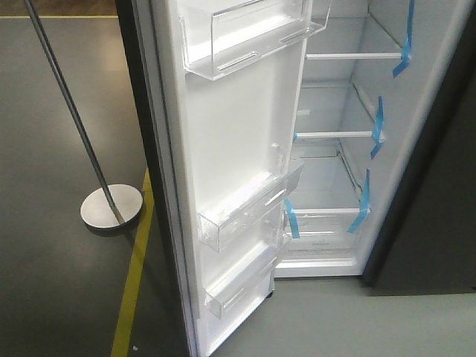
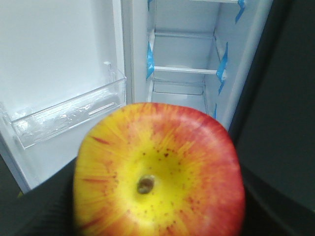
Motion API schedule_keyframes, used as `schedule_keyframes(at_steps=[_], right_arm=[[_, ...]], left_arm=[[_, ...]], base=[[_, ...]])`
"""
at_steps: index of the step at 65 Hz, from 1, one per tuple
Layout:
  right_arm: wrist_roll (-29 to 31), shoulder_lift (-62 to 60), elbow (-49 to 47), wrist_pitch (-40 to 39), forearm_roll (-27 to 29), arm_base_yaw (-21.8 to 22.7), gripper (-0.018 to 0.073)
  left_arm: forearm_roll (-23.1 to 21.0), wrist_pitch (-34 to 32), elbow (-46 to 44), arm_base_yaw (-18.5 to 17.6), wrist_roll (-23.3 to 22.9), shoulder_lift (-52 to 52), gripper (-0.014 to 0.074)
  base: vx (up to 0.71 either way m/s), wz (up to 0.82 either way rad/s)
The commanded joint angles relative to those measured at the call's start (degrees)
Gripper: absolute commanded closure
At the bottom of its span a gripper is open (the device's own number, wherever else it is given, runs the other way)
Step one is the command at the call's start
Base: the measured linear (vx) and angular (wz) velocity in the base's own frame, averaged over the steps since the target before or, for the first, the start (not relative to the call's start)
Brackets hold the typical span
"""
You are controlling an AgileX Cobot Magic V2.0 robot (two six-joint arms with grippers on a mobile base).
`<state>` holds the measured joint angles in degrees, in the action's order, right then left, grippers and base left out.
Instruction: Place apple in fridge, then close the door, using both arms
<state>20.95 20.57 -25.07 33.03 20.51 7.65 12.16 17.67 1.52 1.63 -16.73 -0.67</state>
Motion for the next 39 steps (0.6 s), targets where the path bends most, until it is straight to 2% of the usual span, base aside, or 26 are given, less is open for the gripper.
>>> schedule_keyframes(at_steps=[1,39], right_arm=[[0.4,0.4,-1.6,-4.6,0.8,0.1,0.0529],[0.4,0.4,-1.6,-4.6,0.8,0.1,0.0529]], left_arm=[[-0.2,-3.6,1.1,-0.2,-0.6,-0.8,0.0601],[-0.2,-3.6,1.1,-0.2,-0.6,-0.8,0.0601]], base=[[0.04,-0.02],[0.04,-0.01]])
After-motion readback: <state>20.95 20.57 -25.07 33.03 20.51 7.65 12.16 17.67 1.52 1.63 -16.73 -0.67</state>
